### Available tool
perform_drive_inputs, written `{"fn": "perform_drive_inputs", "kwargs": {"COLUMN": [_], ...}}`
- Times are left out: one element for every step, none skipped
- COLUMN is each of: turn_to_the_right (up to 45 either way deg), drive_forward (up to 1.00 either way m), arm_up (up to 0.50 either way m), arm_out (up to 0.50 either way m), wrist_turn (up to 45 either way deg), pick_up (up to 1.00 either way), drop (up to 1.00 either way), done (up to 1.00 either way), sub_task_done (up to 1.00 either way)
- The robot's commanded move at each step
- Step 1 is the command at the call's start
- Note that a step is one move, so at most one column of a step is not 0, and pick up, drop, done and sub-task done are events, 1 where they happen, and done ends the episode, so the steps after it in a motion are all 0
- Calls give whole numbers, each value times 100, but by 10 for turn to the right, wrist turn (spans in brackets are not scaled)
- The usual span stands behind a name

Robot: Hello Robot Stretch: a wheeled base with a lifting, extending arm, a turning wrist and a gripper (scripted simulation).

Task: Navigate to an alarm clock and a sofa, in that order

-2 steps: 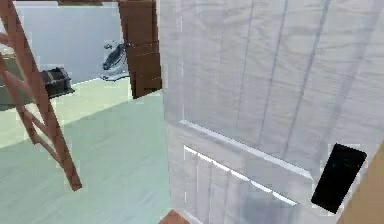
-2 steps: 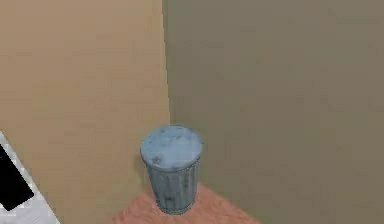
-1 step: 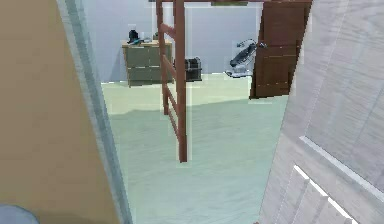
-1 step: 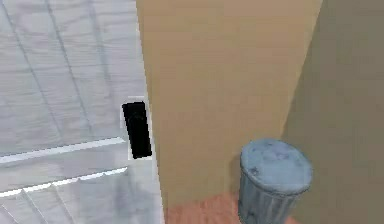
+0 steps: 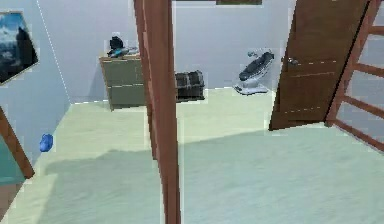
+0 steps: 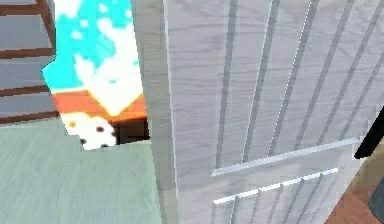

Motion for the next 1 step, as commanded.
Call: {"fn": "perform_drive_inputs", "kwargs": {"turn_to_the_right": [-60], "drive_forward": [0], "arm_up": [0], "arm_out": [0], "wrist_turn": [0], "pick_up": [0], "drop": [0], "done": [0], "sub_task_done": [0]}}
